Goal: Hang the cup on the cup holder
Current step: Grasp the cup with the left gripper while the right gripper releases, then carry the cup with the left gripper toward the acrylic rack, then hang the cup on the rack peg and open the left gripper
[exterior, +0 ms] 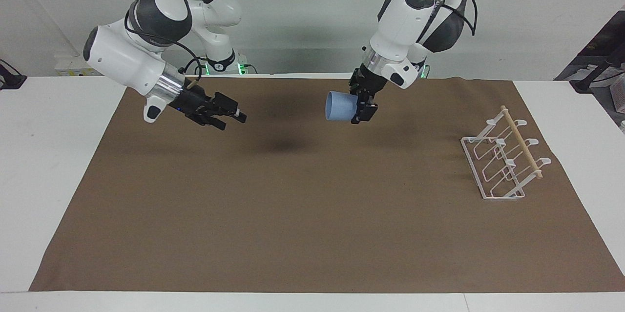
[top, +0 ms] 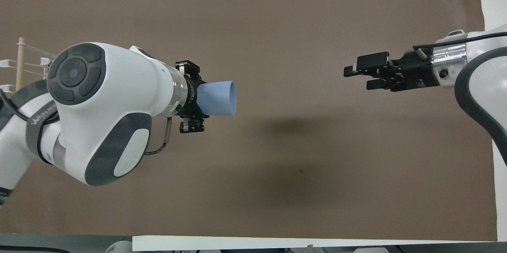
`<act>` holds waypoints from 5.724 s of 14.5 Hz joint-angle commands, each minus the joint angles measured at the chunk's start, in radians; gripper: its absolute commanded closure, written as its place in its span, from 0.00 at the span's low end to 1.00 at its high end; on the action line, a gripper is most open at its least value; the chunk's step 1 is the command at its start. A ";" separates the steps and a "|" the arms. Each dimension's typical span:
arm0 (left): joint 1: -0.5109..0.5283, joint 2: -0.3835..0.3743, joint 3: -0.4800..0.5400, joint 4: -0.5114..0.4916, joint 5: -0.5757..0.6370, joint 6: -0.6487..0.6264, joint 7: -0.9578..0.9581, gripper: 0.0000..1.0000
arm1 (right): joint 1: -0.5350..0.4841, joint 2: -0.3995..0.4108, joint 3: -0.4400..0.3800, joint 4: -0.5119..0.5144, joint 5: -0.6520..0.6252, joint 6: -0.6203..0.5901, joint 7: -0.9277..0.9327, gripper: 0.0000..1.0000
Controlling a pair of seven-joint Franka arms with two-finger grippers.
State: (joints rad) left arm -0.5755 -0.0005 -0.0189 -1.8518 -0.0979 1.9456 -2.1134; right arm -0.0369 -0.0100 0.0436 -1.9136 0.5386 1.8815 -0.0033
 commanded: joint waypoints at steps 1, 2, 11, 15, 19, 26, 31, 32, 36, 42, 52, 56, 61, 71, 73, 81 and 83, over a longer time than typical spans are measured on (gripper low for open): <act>0.046 0.001 -0.003 0.034 0.182 -0.131 -0.011 0.49 | -0.011 -0.028 0.012 0.063 -0.275 -0.012 0.014 0.01; 0.058 -0.001 -0.003 0.032 0.270 -0.169 -0.011 0.49 | -0.026 -0.031 0.012 0.094 -0.372 -0.033 0.013 0.01; 0.235 0.019 -0.003 -0.012 1.050 -0.176 0.125 0.49 | -0.051 0.016 0.021 0.430 -0.620 -0.479 0.009 0.01; 0.279 0.148 -0.003 -0.004 1.305 -0.166 0.130 0.49 | -0.040 0.031 0.024 0.436 -0.643 -0.524 0.002 0.01; 0.304 0.226 -0.003 -0.007 1.446 -0.165 0.130 0.49 | -0.015 0.024 0.013 0.429 -0.648 -0.538 0.002 0.01; 0.304 0.283 -0.004 -0.029 1.465 -0.191 0.116 0.49 | -0.032 -0.001 0.018 0.384 -0.634 -0.536 0.002 0.01; 0.304 0.284 -0.006 -0.070 1.465 -0.188 0.050 0.49 | -0.029 -0.008 0.018 0.377 -0.634 -0.536 0.002 0.01; 0.302 0.292 -0.006 -0.069 1.465 -0.183 0.026 0.49 | -0.029 -0.008 0.018 0.377 -0.634 -0.536 0.002 0.01; 0.302 0.310 -0.006 -0.070 1.462 -0.180 0.018 0.49 | -0.028 -0.008 0.016 0.377 -0.634 -0.536 0.002 0.01; 0.312 0.324 -0.006 -0.081 1.462 -0.146 0.007 0.45 | -0.028 -0.008 0.018 0.377 -0.634 -0.536 0.002 0.01; 0.312 0.330 -0.007 -0.029 1.402 -0.154 0.116 0.00 | -0.029 -0.008 0.018 0.377 -0.634 -0.536 0.002 0.01; 0.302 0.289 -0.009 0.058 1.169 -0.155 0.324 0.00 | -0.029 -0.008 0.018 0.377 -0.634 -0.536 0.002 0.01; 0.309 0.249 -0.010 0.170 0.924 -0.154 0.577 0.00 | -0.028 -0.008 0.018 0.377 -0.634 -0.536 0.002 0.01; 0.408 0.146 0.002 0.243 0.434 -0.175 1.301 0.00 | -0.028 -0.008 0.016 0.377 -0.634 -0.536 0.002 0.01; 0.445 0.117 0.000 0.243 0.361 -0.223 1.494 0.00 | -0.029 -0.008 0.016 0.377 -0.634 -0.536 0.002 0.01; 0.493 0.063 0.002 0.240 0.183 -0.309 1.966 0.00 | -0.028 -0.008 0.018 0.377 -0.634 -0.536 0.002 0.01; 0.523 0.045 0.002 0.240 0.121 -0.306 1.991 0.00 | -0.029 -0.008 0.018 0.377 -0.634 -0.536 0.002 0.01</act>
State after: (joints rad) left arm -0.0889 0.0828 -0.0123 -1.5991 0.0832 1.6524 -0.1722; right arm -0.0588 -0.0006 0.0558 -1.5167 -0.0919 1.3463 -0.0011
